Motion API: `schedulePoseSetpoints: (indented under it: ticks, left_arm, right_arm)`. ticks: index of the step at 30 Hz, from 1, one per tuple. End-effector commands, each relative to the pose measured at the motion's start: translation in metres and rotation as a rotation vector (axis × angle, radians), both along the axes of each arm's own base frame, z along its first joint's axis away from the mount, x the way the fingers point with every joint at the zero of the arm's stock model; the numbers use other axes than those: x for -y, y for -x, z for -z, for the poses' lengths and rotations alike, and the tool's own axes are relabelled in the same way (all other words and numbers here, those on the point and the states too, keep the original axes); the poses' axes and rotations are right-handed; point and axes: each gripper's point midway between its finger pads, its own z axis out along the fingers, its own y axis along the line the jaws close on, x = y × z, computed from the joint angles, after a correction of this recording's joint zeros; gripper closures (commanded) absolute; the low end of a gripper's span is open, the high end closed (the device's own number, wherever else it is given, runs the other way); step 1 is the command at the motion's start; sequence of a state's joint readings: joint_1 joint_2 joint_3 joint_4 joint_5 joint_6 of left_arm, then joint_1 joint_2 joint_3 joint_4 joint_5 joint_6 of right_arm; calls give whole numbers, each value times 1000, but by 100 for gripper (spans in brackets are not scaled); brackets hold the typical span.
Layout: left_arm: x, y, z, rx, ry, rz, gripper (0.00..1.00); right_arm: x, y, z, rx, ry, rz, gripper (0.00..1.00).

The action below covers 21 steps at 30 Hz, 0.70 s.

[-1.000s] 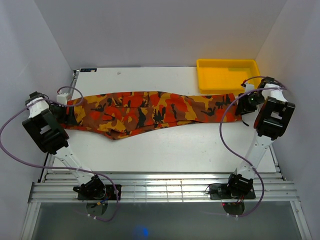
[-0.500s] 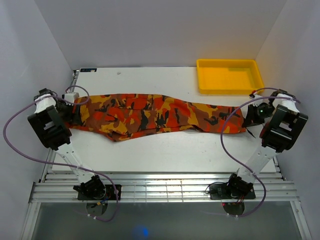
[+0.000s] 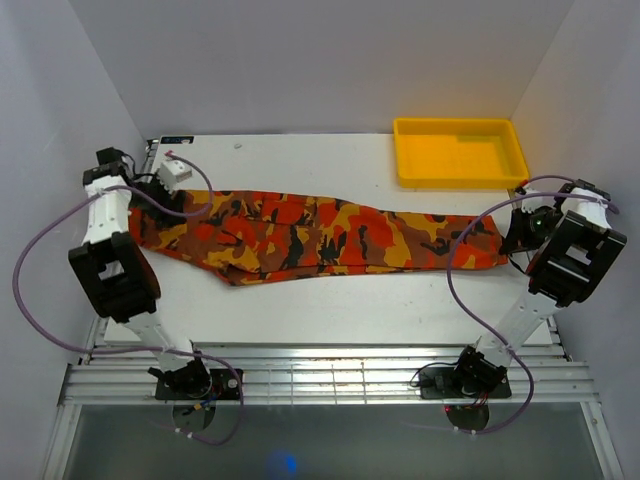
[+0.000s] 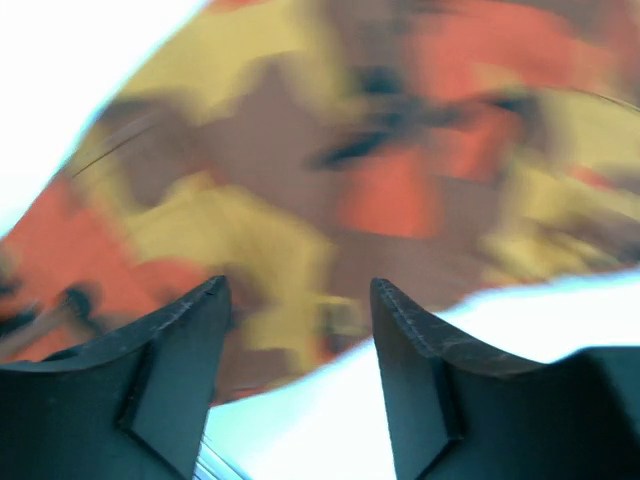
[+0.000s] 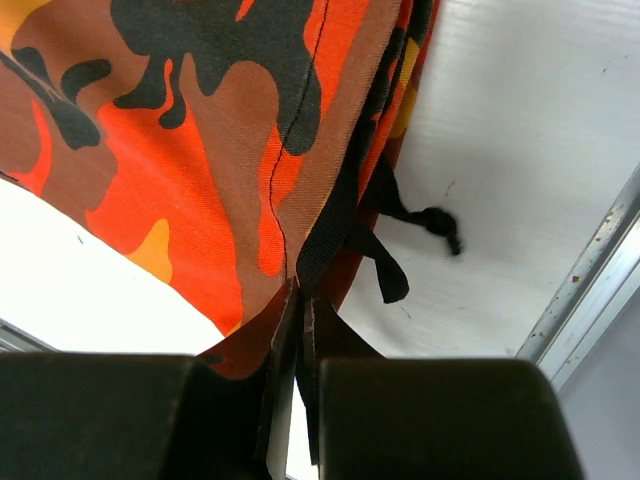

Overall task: Fold and stack the trousers
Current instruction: Fold the trousers

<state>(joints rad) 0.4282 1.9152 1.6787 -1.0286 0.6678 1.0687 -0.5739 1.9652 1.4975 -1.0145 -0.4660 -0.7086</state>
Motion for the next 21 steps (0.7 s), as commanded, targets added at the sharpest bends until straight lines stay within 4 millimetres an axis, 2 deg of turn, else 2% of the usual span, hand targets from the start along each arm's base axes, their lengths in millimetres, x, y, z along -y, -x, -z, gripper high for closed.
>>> schedulePoseSetpoints:
  ticks: [1, 2, 3, 4, 5, 6, 9, 13, 17, 21]
  left_arm:
    - [95, 73, -36, 103, -117, 446, 34]
    - [99, 98, -5, 26, -189, 503, 35]
    - [117, 109, 1, 27, -229, 571, 34]
    - [122, 117, -6, 73, -280, 587, 33]
    - [125, 112, -3, 111, -330, 594, 30]
    - [137, 125, 11, 81, -327, 623, 29]
    - [157, 137, 31, 11, -363, 693, 29]
    - [169, 138, 51, -49, -380, 721, 31]
    - [175, 115, 56, 25, -405, 710, 32]
    - [173, 115, 76, -13, -460, 748, 33]
  right_arm:
    - [14, -18, -7, 37, 29, 28, 92]
    - [13, -17, -6, 35, 26, 27, 92]
    - [13, -17, -8, 43, 30, 26, 92]
    - [12, -16, -6, 43, 31, 24, 92]
    - [11, -16, -6, 44, 34, 23, 92]
    - [11, -16, -7, 47, 36, 21, 92]
    - [9, -15, -6, 44, 32, 21, 92]
    - [11, -15, -6, 44, 39, 20, 92]
    - [10, -14, -5, 41, 34, 19, 92]
    - [10, -14, -4, 37, 35, 18, 92]
